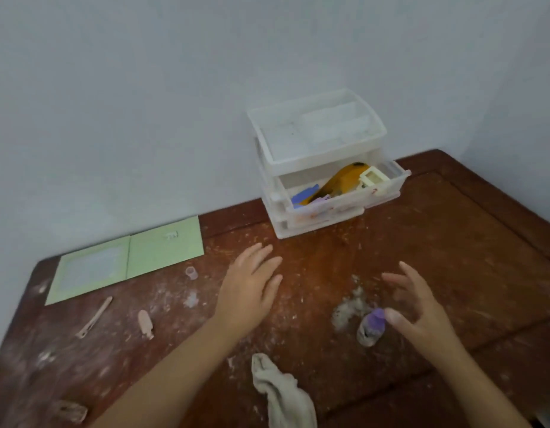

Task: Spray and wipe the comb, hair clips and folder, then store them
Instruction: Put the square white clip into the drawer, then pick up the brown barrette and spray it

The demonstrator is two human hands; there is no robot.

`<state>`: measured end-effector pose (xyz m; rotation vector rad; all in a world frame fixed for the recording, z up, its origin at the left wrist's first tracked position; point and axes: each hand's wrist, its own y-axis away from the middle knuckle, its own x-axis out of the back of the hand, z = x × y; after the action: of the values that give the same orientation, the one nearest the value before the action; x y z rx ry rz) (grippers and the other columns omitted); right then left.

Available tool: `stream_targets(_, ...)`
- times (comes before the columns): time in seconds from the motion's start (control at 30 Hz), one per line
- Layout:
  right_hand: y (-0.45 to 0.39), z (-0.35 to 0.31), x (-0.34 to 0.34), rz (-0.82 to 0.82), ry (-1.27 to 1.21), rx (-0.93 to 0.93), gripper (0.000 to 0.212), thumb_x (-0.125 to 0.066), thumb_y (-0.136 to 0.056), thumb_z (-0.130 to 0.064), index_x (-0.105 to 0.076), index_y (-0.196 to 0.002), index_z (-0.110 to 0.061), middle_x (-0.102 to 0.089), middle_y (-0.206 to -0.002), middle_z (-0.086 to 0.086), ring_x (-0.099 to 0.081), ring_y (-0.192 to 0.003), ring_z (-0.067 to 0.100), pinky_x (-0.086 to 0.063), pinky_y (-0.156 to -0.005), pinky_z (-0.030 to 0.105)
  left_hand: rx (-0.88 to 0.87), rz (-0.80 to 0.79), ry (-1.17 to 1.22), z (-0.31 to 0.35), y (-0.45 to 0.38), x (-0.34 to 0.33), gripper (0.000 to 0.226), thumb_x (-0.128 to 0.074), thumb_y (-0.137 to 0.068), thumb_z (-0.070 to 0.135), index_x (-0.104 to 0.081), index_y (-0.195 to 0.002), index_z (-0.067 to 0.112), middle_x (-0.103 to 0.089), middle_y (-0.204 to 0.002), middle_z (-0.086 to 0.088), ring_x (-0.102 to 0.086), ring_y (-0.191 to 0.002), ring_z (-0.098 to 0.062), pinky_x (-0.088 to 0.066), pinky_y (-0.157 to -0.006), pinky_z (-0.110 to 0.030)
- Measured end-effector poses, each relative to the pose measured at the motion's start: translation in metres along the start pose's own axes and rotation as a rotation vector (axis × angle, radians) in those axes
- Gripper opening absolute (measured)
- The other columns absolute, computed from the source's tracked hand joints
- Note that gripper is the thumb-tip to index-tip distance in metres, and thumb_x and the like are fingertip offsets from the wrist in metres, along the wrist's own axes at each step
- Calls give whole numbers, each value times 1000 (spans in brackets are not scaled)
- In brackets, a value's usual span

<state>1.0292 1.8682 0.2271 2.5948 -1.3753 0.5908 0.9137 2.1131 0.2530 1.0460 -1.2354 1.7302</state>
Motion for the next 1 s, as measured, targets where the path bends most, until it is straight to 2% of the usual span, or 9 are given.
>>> stream_targets(0.13, 36, 24, -41, -78, 10, -320, 84, -73, -74, -20, -21, -138, -31, -39, -139, 1, -39, -127, 23, -33, -100, 35, 256, -401, -179, -21, 90, -29, 72, -5, -96, 43, -72, -95, 19, -72, -104, -6, -68, -97, -27, -56, -72, -40)
stream_targets(0.23, 37, 24, -60, 91, 119, -309, 50, -68, -79, -7, -49, -126, -5, -55, -124, 13, -49, -116, 30, -38, -88, 32, 432, -507, -145, -28, 135, -40, 53, -27, -88, 42, -73, -90, 17, -72, -101, -9, -69, -92, -28, -56, -66, -43)
stream_targets(0.3, 36, 12, -72, 156, 136, -254, 36, -68, -78, -4, -58, -112, 1, -62, -105, 15, -55, -104, 30, -37, -82, 29, 512, -545, -69, -26, 146, -35, 54, -29, -83, 43, -66, -109, 13, -62, -121, -14, -59, -113, -31, -50, -87, -49)
stream_targets(0.37, 34, -7, -87, 143, 102, -195, 26, -66, -78, 2, -58, -103, 2, -59, -88, 9, -55, -90, 26, -35, -76, 27, 543, -524, -16, -26, 150, -31, 54, -21, -95, 42, -35, -139, 16, -26, -151, -10, -21, -141, -26, -20, -114, -43)
stream_targets(0.47, 35, -38, -121, 47, 20, -103, 22, -62, -78, 8, -54, -89, -10, -54, -74, -3, -51, -71, 19, -37, -61, 23, 617, -468, 24, -32, 156, -22, 51, -20, -98, 40, -15, -145, 21, -5, -156, -1, 1, -144, -18, -1, -117, -36)
stream_targets(0.67, 42, -69, -201, -210, -285, -156, 26, -46, -85, 12, -51, -88, -13, -49, -72, 1, -47, -58, 5, -39, -53, 15, 817, -281, 28, -74, 201, 13, 51, -28, -97, 38, -20, -144, 18, -16, -154, -3, -11, -143, -19, -11, -116, -33)
stream_targets(0.73, 46, -75, -224, -261, -367, -205, 28, -45, -86, 12, -52, -102, -10, -53, -79, 2, -47, -63, 8, -40, -56, 19, 939, -204, 38, -93, 223, 25, 51, -33, -96, 36, -26, -142, 15, -28, -149, -5, -23, -138, -21, -19, -113, -30)
stream_targets(0.83, 53, -88, -247, -321, -501, -296, 25, -54, -85, 6, -52, -87, -19, -56, -60, -2, -48, -53, 17, -41, -46, 18, 1123, -163, 40, -117, 250, 41, 49, -38, -94, 37, -34, -136, 14, -43, -137, -7, -38, -126, -22, -30, -105, -29)
stream_targets(1.0, 58, -104, -275, -552, -217, -223, 28, -59, -87, -14, -42, -108, -23, -55, -69, 2, -51, -45, 5, -40, -43, 18, 1140, -220, 48, -144, 254, 46, 44, -42, -92, 41, -42, -131, 19, -48, -127, -4, -47, -118, -19, -42, -92, -27)
